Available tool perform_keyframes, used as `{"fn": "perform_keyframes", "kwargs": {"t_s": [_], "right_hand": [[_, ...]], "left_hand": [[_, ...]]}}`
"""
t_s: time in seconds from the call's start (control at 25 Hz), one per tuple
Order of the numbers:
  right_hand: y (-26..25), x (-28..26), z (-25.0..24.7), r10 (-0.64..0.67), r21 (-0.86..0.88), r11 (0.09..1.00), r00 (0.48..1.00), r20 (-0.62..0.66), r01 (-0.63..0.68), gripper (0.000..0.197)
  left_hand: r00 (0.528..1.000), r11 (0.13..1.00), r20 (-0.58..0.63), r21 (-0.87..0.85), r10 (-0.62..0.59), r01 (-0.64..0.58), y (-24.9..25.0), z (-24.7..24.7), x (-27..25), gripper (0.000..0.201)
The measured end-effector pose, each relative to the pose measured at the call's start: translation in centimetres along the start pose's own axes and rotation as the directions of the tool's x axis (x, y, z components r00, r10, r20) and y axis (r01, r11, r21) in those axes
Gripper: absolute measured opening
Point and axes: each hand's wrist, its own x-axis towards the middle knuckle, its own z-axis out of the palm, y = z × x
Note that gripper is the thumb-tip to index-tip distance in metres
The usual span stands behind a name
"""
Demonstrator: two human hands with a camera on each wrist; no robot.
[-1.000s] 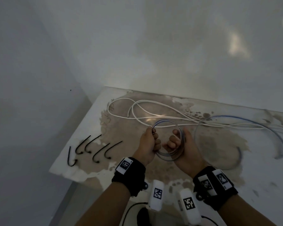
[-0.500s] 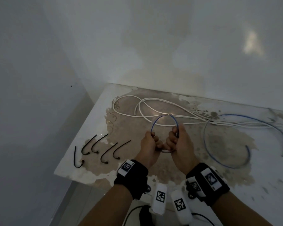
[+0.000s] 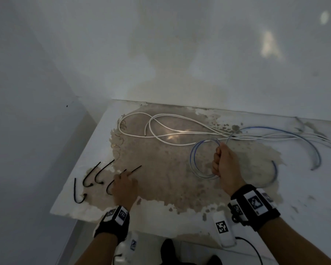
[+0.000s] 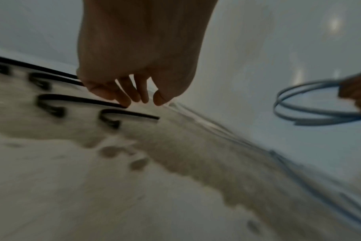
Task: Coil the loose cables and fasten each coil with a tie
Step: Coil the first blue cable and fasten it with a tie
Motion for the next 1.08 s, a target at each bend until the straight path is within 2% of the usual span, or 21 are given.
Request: {"fn": "perform_keyframes", "kwargs": {"t_s": [0.04, 0.12, 0.36, 0.48, 0.6, 0.68, 0.76, 0.88, 0.96, 1.08], "right_hand": [[0.2, 0.1, -0.6, -0.009, -0.043, 0.999, 1.000, -0.012, 0.008, 0.042], [0.7, 0.3, -1.4, -0.009, -0.109, 0.994, 1.000, -0.024, 0.006, 0.043], [0.7, 0.0, -2.4, 0.108, -0.065, 0.992, 0.993, 0.040, -0.105, 0.039], [0.5, 0.1, -2.3, 0.108, -0.127, 0.987, 0.990, 0.093, -0.096, 0.035], [-0.1, 0.2, -2.4, 0.028, -0.186, 0.983, 0.981, 0.189, 0.008, 0.034], [-0.4, 0.1, -2.3, -0.046, -0.222, 0.969, 0.963, 0.266, 0.107, 0.034], [-0.7, 0.0, -2.2, -0.138, -0.323, 0.917, 0.945, 0.295, 0.235, 0.035], [-1.4, -0.7, -2.0, -0.299, -0.518, 0.728, 0.889, 0.347, 0.448, 0.036], [-2.0, -1.2, -2.1, -0.332, -0.571, 0.653, 0.866, 0.375, 0.498, 0.038], [-2.9, -1.2, -3.0, -0.314, -0.616, 0.637, 0.886, 0.342, 0.463, 0.043]], "left_hand": [[1.000, 0.989, -0.018, 0.145, 0.000, 0.003, -1.3, 0.2, 0.0, 0.041], [1.000, 0.961, 0.009, 0.277, 0.013, -0.015, -2.0, 0.6, 0.3, 0.043], [0.997, 0.954, 0.074, 0.295, 0.030, -0.050, -1.8, 1.0, 1.6, 0.025], [0.977, 0.982, 0.129, 0.057, 0.171, -0.179, 1.2, 0.1, 0.0, 0.010], [0.920, 0.931, 0.229, -0.255, 0.320, -0.260, 7.2, -1.9, -2.5, 0.012], [0.868, 0.901, 0.357, -0.385, 0.347, -0.202, 11.6, -2.9, -3.9, 0.012], [0.825, 0.873, 0.448, -0.475, 0.345, -0.107, 15.4, -3.4, -5.0, 0.011], [0.775, 0.819, 0.531, -0.574, 0.343, 0.031, 19.4, -3.3, -6.2, 0.013], [0.729, 0.788, 0.587, -0.606, 0.351, 0.109, 20.8, -3.0, -6.9, 0.017], [0.707, 0.764, 0.612, -0.625, 0.355, 0.157, 21.9, -2.7, -7.2, 0.019]]}}
